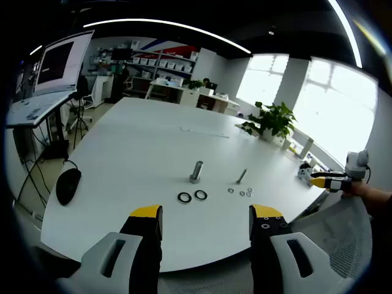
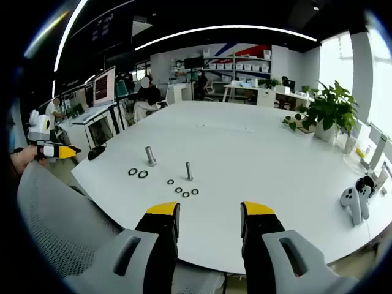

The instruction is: Place the washer onto the threaded stud by aligning its center hole with the stud, sliding it down to the base, and recovering from edge contact or off-axis alignment until the washer reaches the visible bottom stop.

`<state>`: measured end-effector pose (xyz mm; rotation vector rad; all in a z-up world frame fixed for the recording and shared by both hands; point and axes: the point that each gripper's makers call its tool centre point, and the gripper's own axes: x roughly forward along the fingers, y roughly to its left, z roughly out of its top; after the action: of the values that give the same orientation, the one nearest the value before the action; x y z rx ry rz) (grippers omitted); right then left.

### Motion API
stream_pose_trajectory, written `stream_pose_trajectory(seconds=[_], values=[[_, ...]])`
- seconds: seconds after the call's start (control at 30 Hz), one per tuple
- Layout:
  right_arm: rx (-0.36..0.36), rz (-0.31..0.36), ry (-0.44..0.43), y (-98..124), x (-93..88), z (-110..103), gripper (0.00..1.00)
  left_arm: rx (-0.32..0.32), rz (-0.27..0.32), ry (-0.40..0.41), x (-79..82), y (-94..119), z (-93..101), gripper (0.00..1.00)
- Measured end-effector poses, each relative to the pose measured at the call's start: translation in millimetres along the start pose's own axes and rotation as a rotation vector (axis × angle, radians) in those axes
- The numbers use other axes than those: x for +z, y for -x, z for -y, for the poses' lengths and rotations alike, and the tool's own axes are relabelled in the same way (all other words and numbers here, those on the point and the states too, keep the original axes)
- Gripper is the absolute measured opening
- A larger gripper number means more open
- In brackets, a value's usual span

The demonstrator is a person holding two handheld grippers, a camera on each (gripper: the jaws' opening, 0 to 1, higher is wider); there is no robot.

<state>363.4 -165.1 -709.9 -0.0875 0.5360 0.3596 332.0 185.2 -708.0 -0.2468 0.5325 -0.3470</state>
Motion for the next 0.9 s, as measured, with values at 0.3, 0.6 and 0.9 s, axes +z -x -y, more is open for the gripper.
stream_pose_trajectory(seconds=[0.3, 0.6, 0.9], values=[[-0.008, -0.008, 0.002, -0.7, -2.5, 3.0, 0.41, 0.0, 0.002, 0.001, 0.2, -0.1, 0.1, 0.56], [-0.008, -0.006, 0.002, -0.6, -2.2, 2.5, 0.41, 0.0, 0.004, 0.004, 0.5, 0.0, -0.5, 0.56], [-0.005, -0.009, 0.001, 0.2, -1.4, -0.3, 0.41, -0.002, 0.0, 0.002, 0.2, -0.3, -0.1, 0.56]])
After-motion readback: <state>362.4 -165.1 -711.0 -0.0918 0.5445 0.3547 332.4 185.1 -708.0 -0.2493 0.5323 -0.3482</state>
